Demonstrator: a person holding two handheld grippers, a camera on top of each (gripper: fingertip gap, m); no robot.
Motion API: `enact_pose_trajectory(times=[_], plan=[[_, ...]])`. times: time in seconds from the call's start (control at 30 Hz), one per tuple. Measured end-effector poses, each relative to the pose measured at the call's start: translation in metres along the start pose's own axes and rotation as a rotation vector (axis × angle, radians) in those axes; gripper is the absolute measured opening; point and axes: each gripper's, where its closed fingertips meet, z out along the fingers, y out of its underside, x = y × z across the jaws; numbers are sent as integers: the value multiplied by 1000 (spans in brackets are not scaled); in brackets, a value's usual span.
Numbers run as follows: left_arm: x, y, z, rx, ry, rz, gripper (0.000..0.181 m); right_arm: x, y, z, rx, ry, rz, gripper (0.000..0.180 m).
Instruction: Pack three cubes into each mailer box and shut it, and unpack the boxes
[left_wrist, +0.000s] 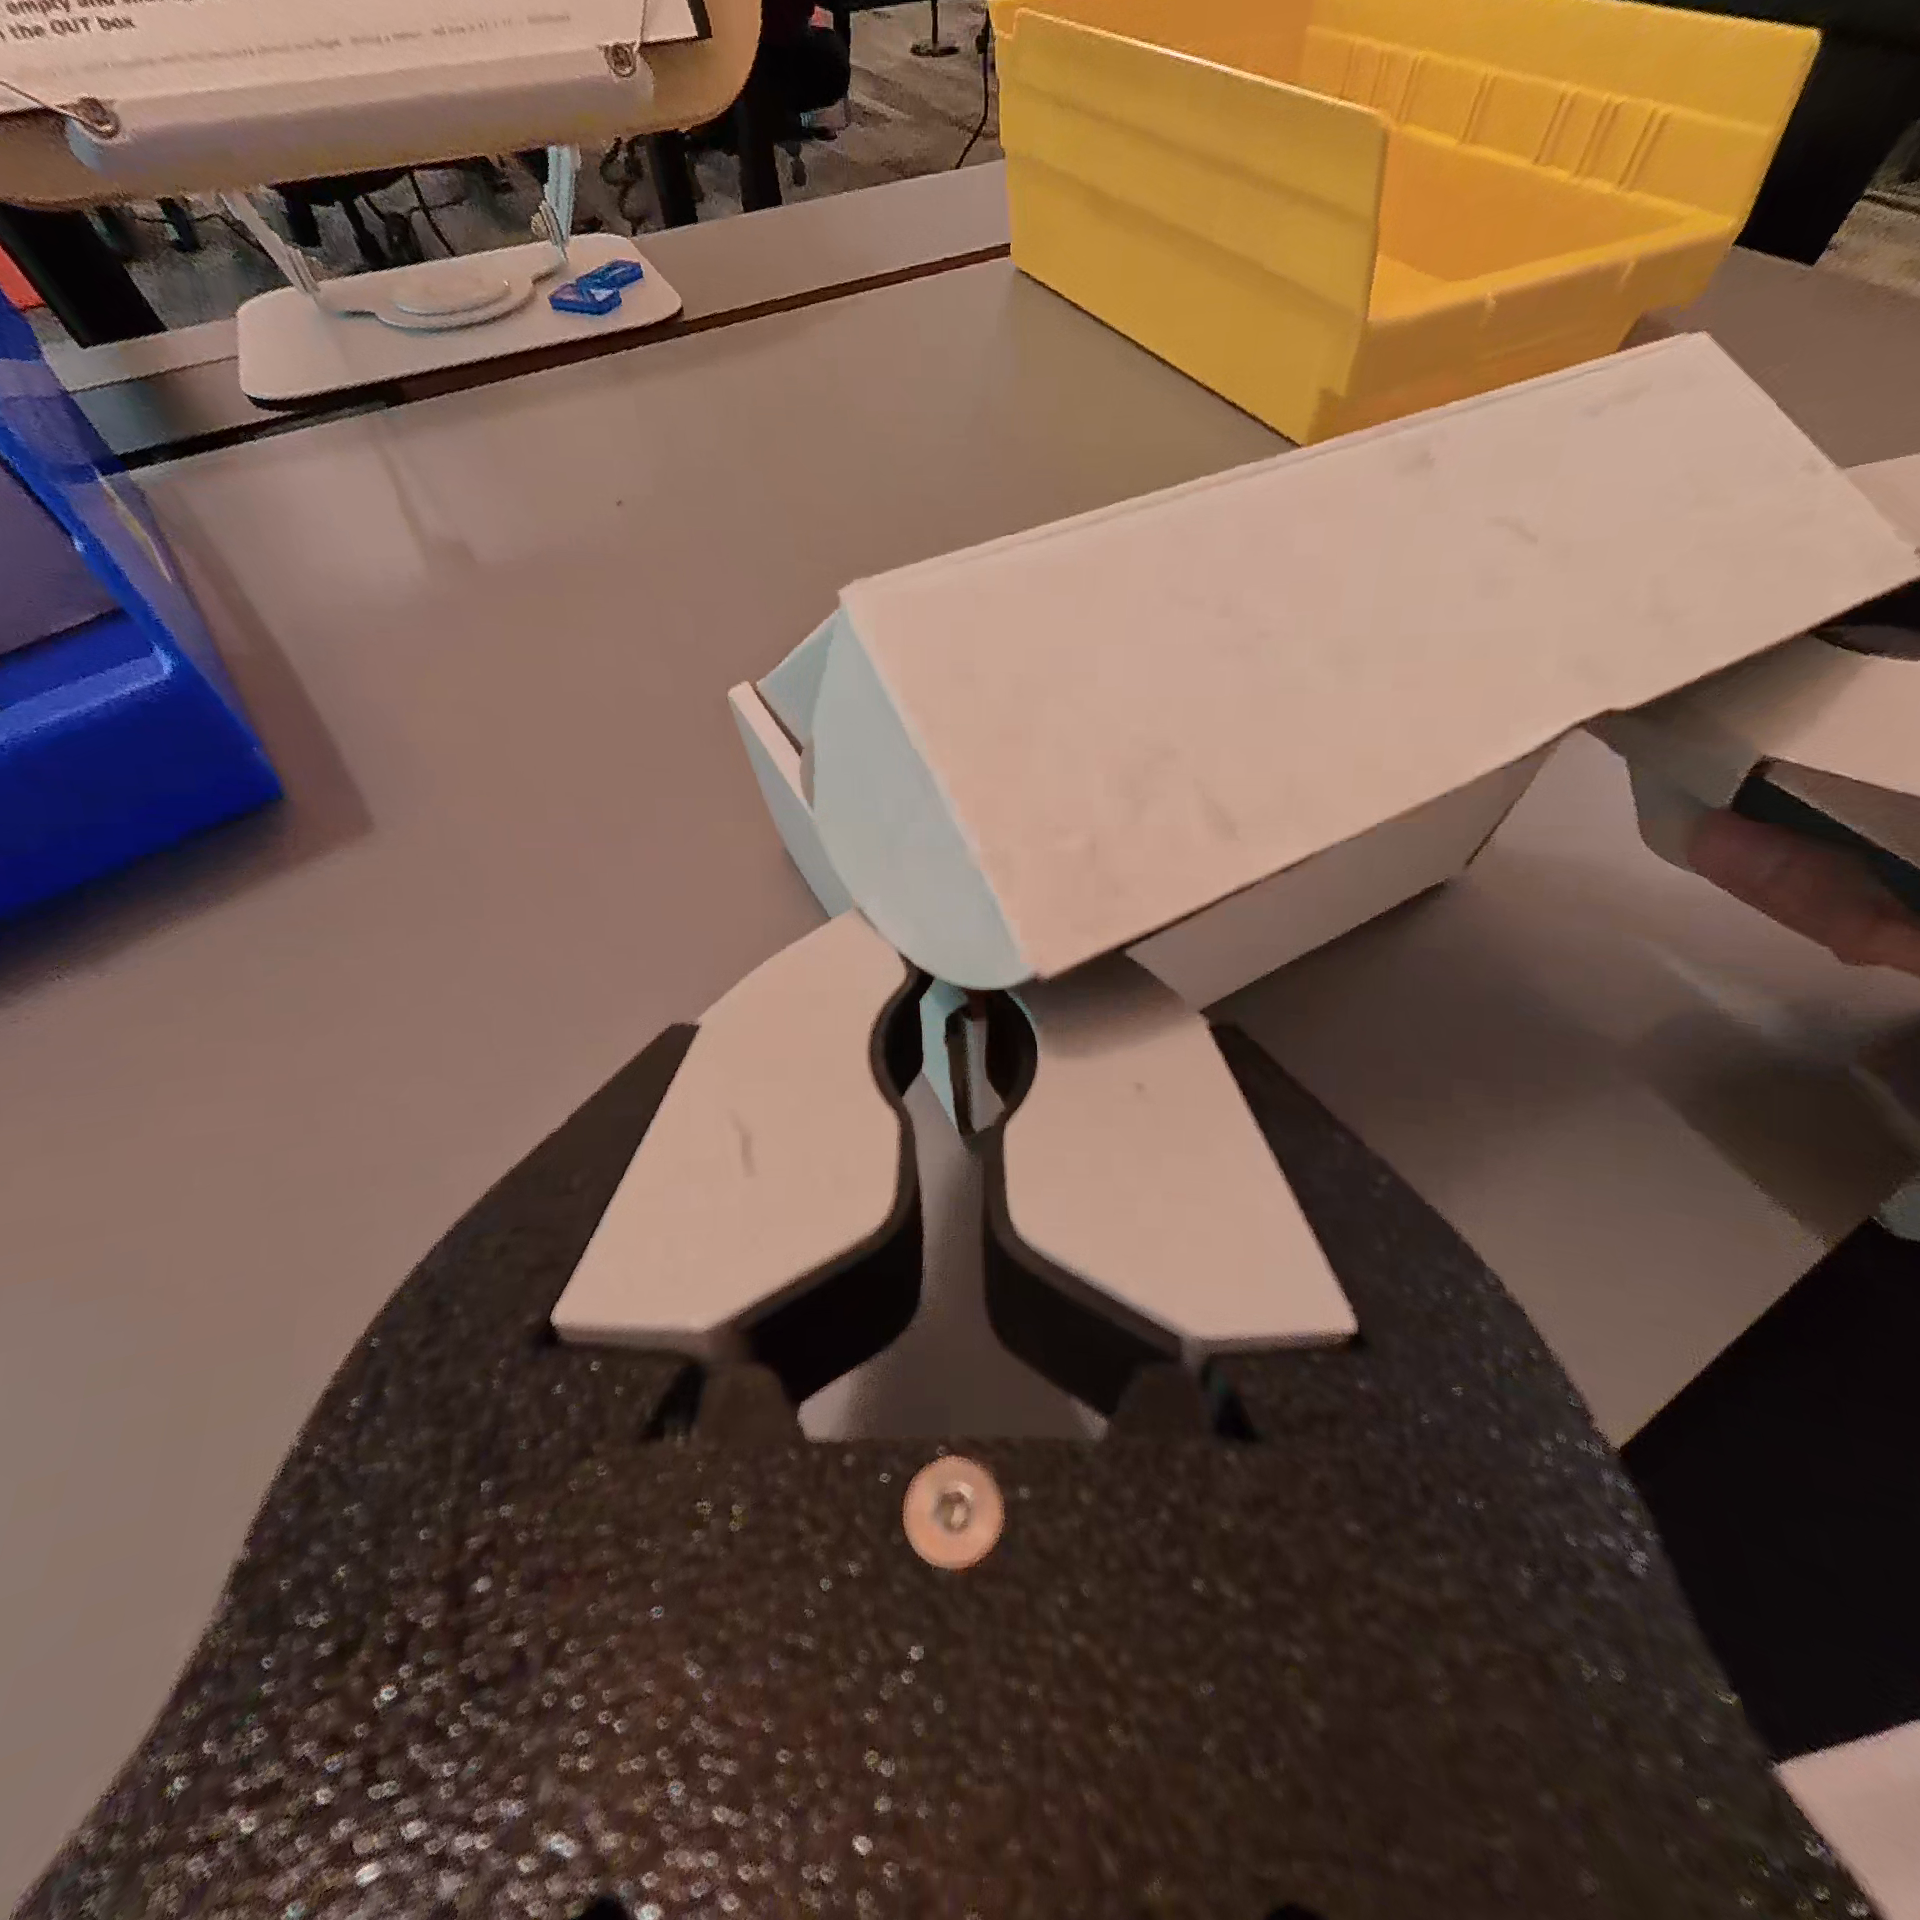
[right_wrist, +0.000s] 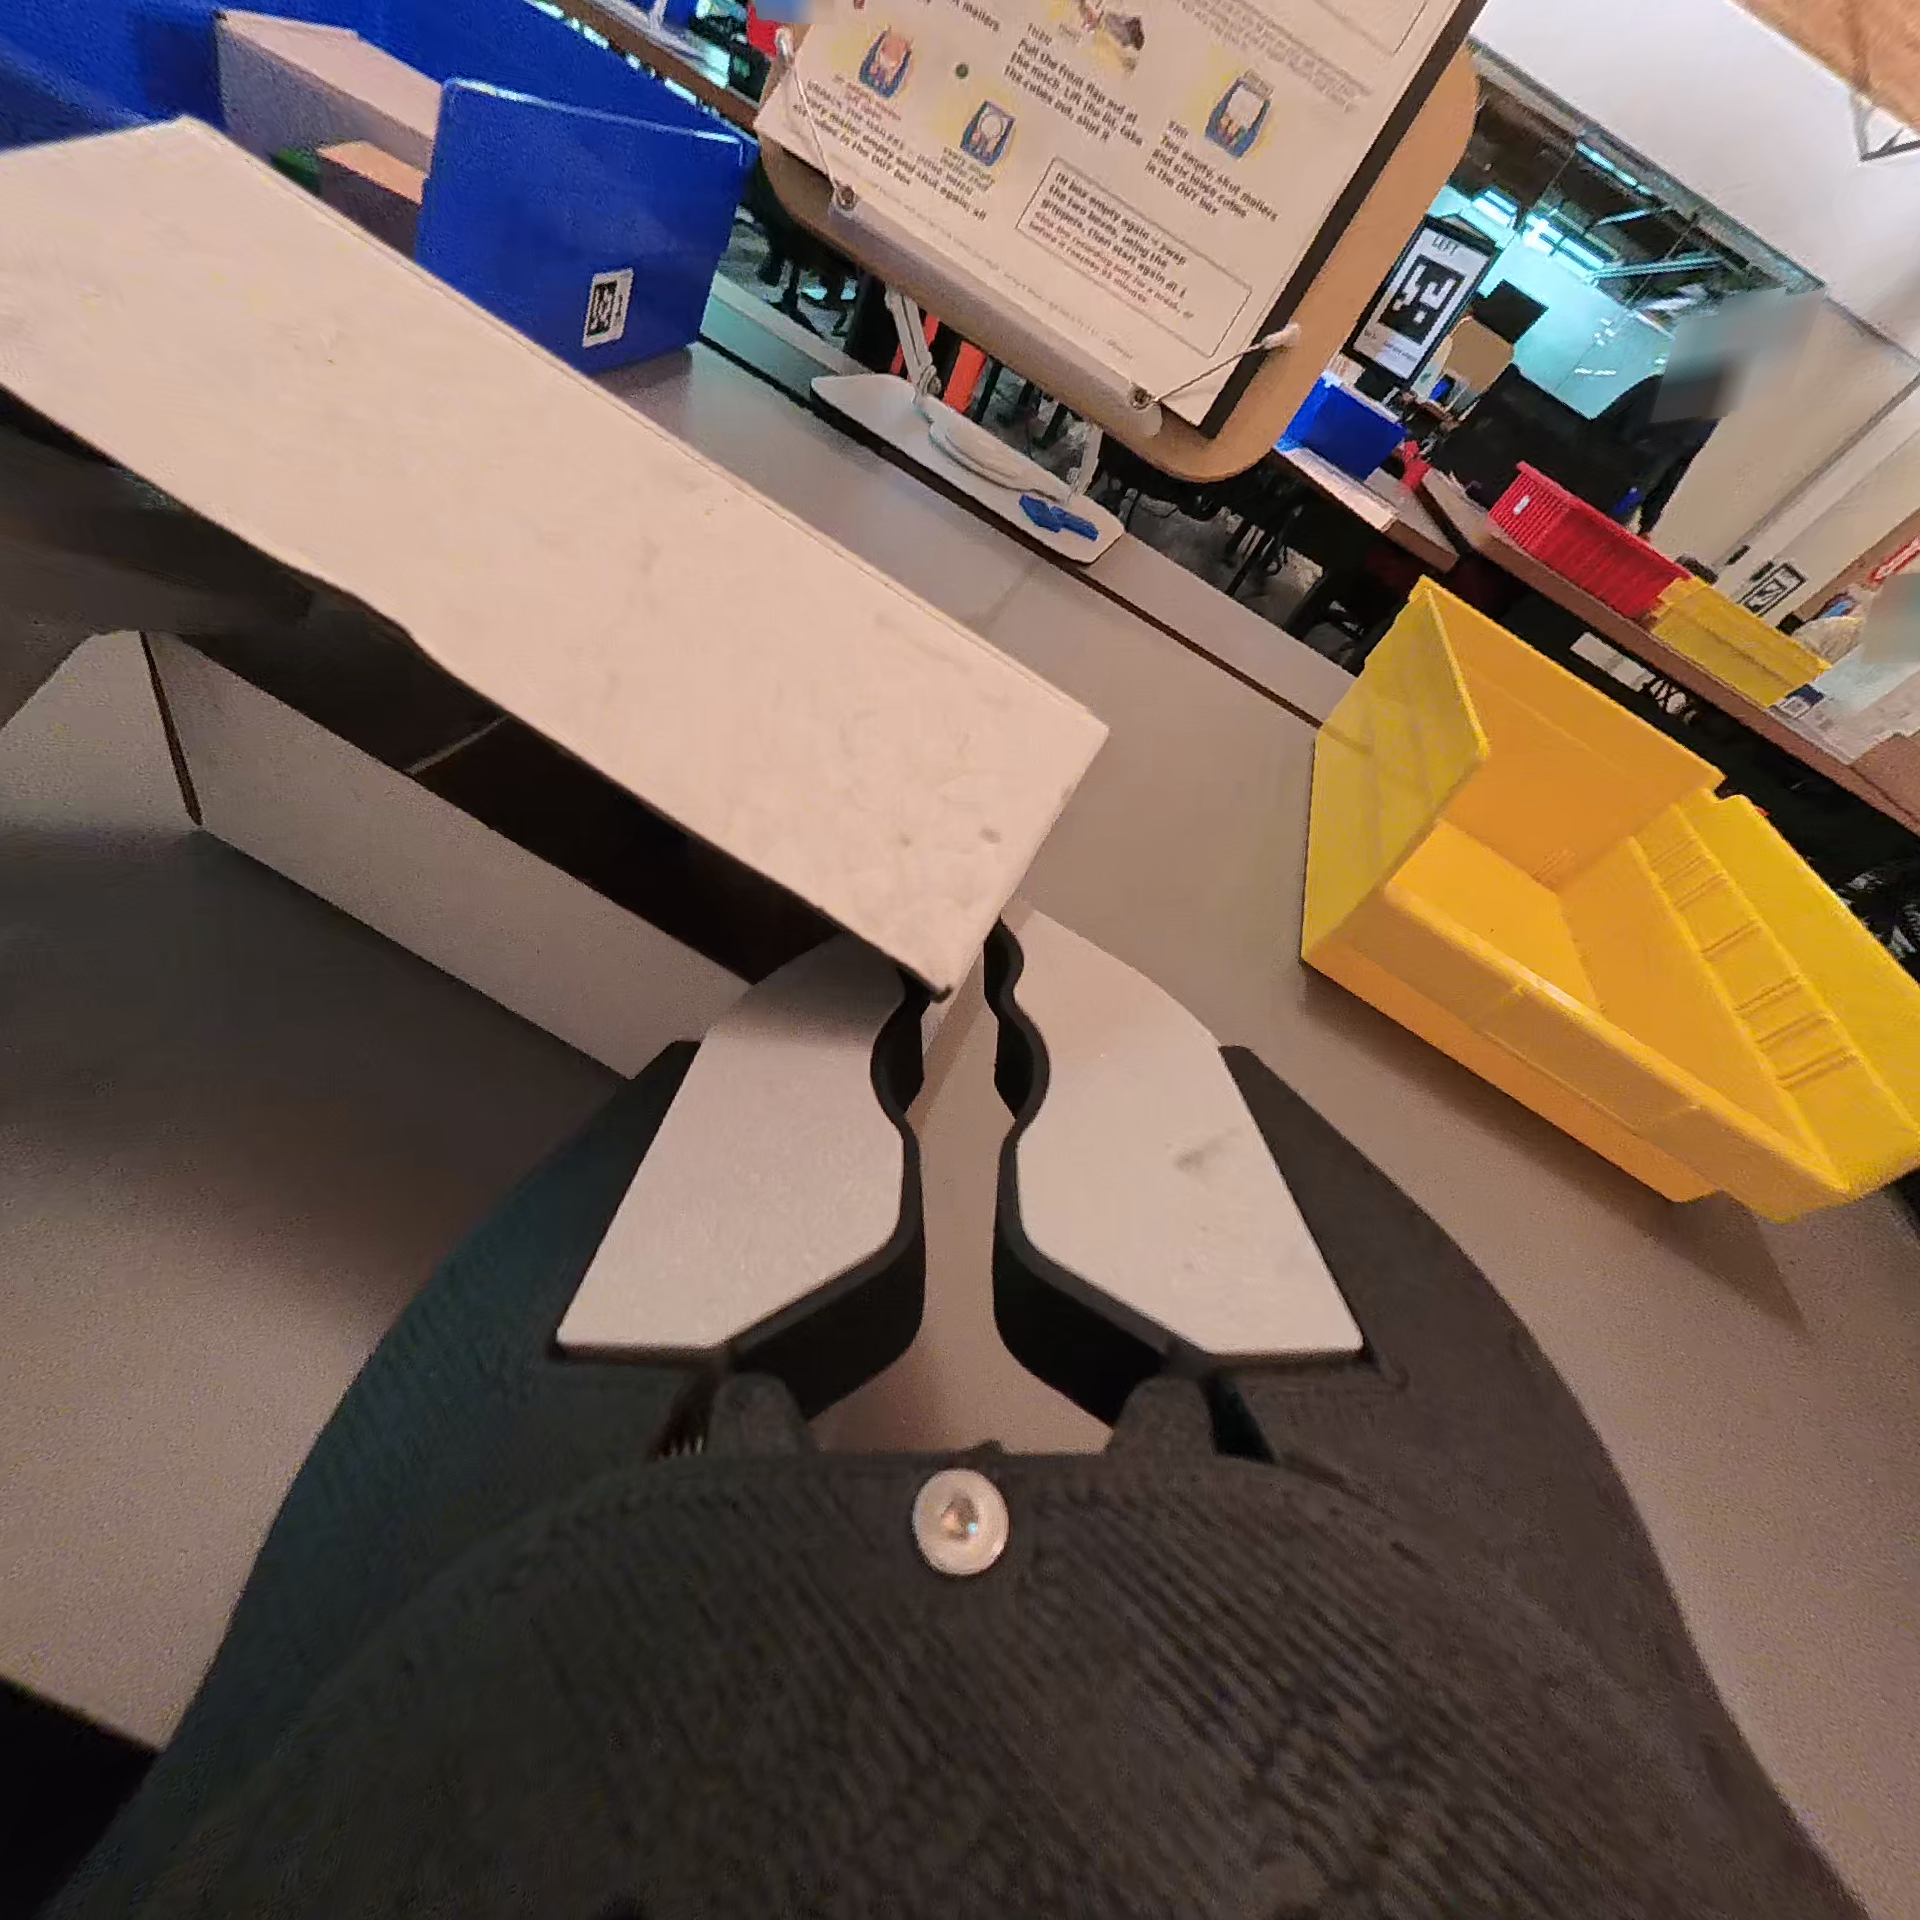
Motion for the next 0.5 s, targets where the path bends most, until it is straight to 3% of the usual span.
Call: enact_pose_trajectory(times=[0.13, 0.2, 0.23, 0.3, 0.33, 0.4, 0.5], plan=[[0, 0, 1, -7, 16, 37, 12, -2, 3, 4, -11, -57, -62, 11], [-1, 1, -1, -12, -3, 74, 23, 2, 4, 2, -4, -54, -94, 23], [-1, 2, -1, -14, -12, 93, 31, 5, 4, 0, 5, -41, -110, 35], [-2, 0, -4, -1, -32, 128, 41, 15, -3, -2, 88, 23, -157, 85], [-1, -1, -6, 10, -28, 143, 45, 18, -9, -6, 148, 52, -219, 98], [2, -4, -9, 21, -4, 172, 47, 18, -19, -14, 227, 81, -372, 99], [3, -5, -12, 5, 28, 217, 53, 1, -22, -18, 236, -41, -517, 98]])
